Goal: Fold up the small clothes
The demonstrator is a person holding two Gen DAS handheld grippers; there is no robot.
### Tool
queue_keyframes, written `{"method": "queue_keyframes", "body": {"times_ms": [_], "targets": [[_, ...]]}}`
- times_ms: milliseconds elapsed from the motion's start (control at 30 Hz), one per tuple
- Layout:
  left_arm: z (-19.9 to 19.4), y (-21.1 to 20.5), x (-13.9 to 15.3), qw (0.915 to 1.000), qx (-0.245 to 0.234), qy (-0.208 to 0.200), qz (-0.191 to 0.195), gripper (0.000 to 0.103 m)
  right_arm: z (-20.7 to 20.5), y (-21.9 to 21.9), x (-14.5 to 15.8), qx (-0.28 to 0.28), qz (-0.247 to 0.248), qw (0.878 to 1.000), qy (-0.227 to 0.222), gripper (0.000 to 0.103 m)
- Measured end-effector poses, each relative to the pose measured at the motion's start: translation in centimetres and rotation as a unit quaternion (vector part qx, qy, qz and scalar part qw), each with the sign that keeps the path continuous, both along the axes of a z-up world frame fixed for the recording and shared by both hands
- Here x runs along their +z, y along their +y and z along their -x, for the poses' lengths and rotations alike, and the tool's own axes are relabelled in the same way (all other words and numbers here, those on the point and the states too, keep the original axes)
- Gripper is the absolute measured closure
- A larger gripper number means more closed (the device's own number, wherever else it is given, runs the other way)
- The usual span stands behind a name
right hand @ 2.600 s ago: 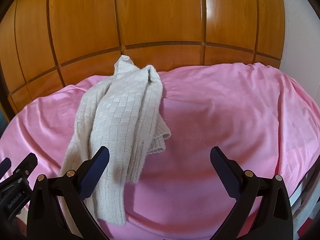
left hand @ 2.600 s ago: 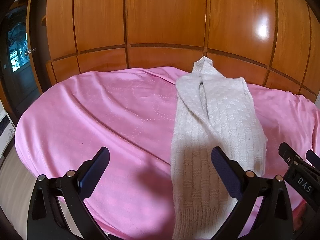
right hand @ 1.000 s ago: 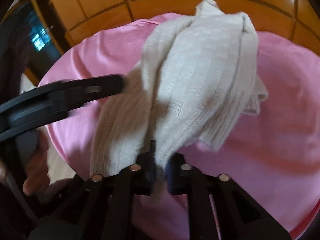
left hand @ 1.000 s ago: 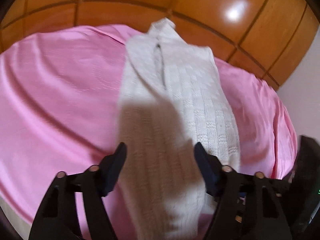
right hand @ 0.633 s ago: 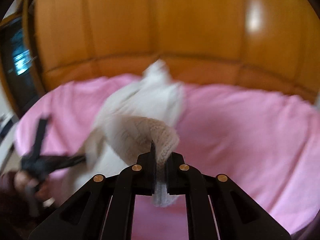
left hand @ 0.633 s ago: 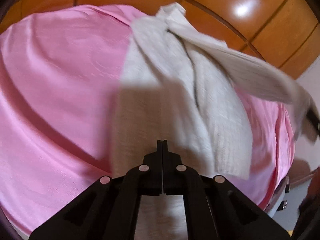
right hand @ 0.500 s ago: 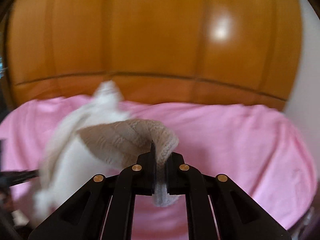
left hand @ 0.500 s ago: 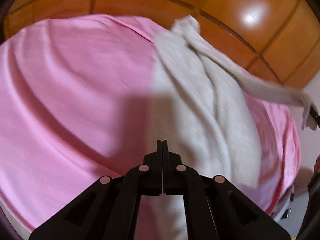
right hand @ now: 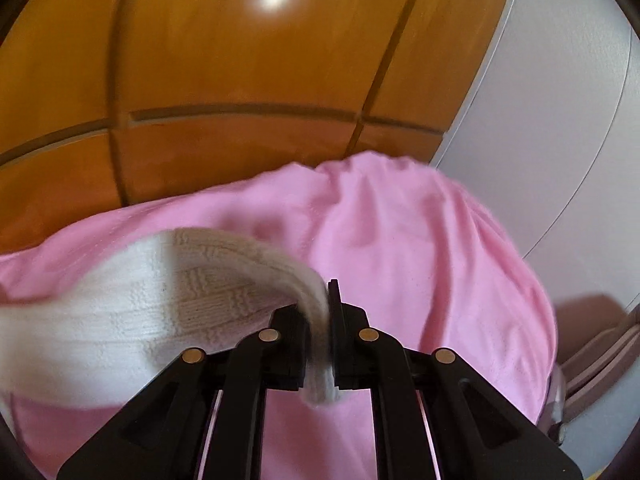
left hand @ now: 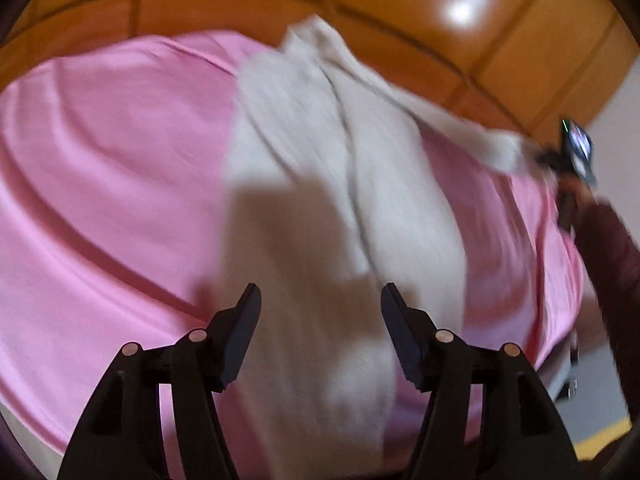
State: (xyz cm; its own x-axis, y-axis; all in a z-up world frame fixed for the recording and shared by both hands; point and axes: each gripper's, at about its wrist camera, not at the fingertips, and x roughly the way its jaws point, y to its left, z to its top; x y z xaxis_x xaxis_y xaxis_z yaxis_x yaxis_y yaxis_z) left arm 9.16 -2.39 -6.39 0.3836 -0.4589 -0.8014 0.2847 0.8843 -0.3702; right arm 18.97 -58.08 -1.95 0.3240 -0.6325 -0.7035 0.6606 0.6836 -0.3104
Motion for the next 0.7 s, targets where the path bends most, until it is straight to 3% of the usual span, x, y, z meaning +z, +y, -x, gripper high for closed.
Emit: {"method": "queue_keyframes", "body": {"times_ms": [33, 67, 100, 133, 167, 267, 300, 367, 433, 533, 600, 667, 700], "targets": [[0.2, -0.8, -0.5, 0.9999, -0.011, 0.008, -0.004, 0.042, 0.2, 0.2, -0.1, 0.002, -0.002, 1.000, 0.000, 0.069], [0.1, -1.6, -1.1, 0.9996, -0.019, 0.014, -0.013, 0.054, 0.5, 0.9, 0.0, 0.008, 0.005, 1.000, -0.005, 0.045], [-0.1, -2.5, -1.7, 0.9992, -0.022, 0.019, -0.026, 0.068, 1.6, 2.0, 0.3, 0.021, 0.008, 1.000, -0.022, 0.036], [-0.4, -2.9, -2.3, 0.9986, -0.027, 0.027, -0.037, 0.091, 1.9, 3.0, 0.5, 0.033, -0.005, 0.999, -0.031, 0.035], [-0.7, -2.9, -3.0, 0.9982, -0.028, 0.043, -0.031, 0.097, 2.6, 4.0, 0.5, 0.056, -0.033, 0.997, -0.038, 0.035], [-0.5, -2.1, -2.4, 0.9991, -0.024, 0.030, -0.016, 0.099, 5.4, 8.8, -0.2, 0.156, -0.139, 0.976, -0.052, 0.035], [-0.3, -1.6, -1.8, 0.9995, -0.022, 0.020, -0.008, 0.099, 6.4, 10.6, -0.7, 0.192, -0.177, 0.964, -0.051, 0.035], [0.2, 0.0, -0.4, 0.9999, -0.016, 0.003, 0.006, 0.099, 8.7, 15.2, -2.3, 0.263, -0.273, 0.924, -0.044, 0.035], [0.3, 2.3, 1.2, 0.9998, 0.004, -0.019, 0.005, 0.099, 10.8, 20.5, -4.3, 0.317, -0.370, 0.873, -0.020, 0.036], [-1.1, 6.8, 3.5, 0.9972, 0.056, -0.050, -0.003, 0.099, 13.3, 26.5, -6.8, 0.359, -0.462, 0.811, 0.011, 0.037], [-3.2, 12.2, 5.9, 0.9874, 0.133, -0.083, -0.021, 0.099, 14.2, 29.2, -7.7, 0.369, -0.489, 0.790, 0.020, 0.037], [-5.0, 17.1, 7.5, 0.9723, 0.205, -0.105, -0.040, 0.099, 14.5, 30.8, -8.4, 0.359, -0.514, 0.779, 0.014, 0.038], [-5.6, 18.7, 8.1, 0.9630, 0.239, -0.113, -0.051, 0.098, 14.3, 31.4, -8.6, 0.354, -0.521, 0.777, 0.012, 0.049]]}}
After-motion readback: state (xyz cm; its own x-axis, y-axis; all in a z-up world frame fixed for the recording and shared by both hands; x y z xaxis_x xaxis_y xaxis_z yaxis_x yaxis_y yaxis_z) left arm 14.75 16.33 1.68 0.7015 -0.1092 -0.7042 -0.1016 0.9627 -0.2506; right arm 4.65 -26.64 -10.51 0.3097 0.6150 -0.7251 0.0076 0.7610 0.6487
